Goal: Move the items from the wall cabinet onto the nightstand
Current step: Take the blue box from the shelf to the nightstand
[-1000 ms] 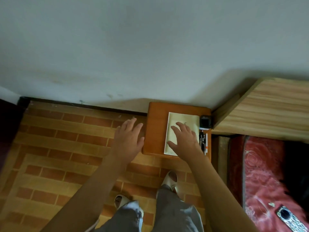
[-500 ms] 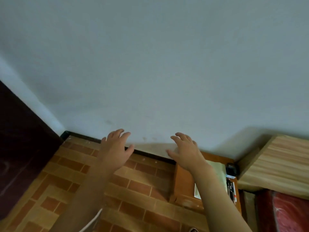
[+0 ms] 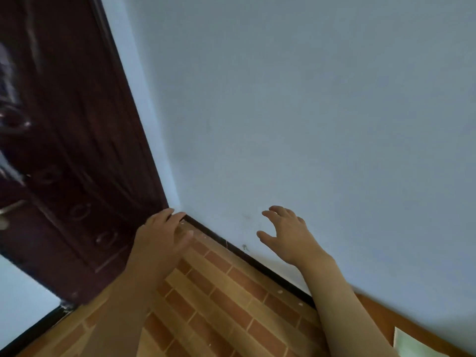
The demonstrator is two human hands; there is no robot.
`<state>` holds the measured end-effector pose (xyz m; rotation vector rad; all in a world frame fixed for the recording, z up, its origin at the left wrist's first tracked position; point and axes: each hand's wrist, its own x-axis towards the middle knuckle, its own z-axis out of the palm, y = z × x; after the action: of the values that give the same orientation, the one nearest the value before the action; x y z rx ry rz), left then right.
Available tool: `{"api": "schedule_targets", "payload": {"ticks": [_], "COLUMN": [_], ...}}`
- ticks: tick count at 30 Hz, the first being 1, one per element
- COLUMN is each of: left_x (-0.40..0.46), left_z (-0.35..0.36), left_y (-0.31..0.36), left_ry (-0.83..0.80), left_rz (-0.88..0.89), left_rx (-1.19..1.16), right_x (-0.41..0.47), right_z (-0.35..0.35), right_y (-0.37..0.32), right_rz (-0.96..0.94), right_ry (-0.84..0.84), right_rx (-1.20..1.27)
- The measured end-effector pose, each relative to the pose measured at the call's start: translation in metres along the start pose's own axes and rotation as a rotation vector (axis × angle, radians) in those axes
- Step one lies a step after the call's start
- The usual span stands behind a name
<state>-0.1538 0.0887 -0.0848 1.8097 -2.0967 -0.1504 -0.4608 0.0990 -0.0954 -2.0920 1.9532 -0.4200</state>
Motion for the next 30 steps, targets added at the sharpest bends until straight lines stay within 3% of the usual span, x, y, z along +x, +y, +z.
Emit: {"api": "schedule_targets", "payload": {"ticks": [14, 22, 30], "left_x": [0.014, 0.067, 0.057], "left_z": [-0.028, -0.051, -0.077], "left_y": [-0.161, -0.211, -0.259], "left_ry": [0.136, 0.207, 0.261], "left_rz": [-0.408, -0.586, -0.81], "left_rx": [0.058, 0.124, 0.235], "right_x": [0.169, 0.303, 0.368], "right_z": [0.062, 0.108, 0.156], "right_y": [-0.16, -0.229, -0.319], "right_rz": [-0.36, -0.532, -0.768], "right_ry": [-0.217, -0.331, -0.409], "right_rx": [0.04, 0.08, 0.042]}}
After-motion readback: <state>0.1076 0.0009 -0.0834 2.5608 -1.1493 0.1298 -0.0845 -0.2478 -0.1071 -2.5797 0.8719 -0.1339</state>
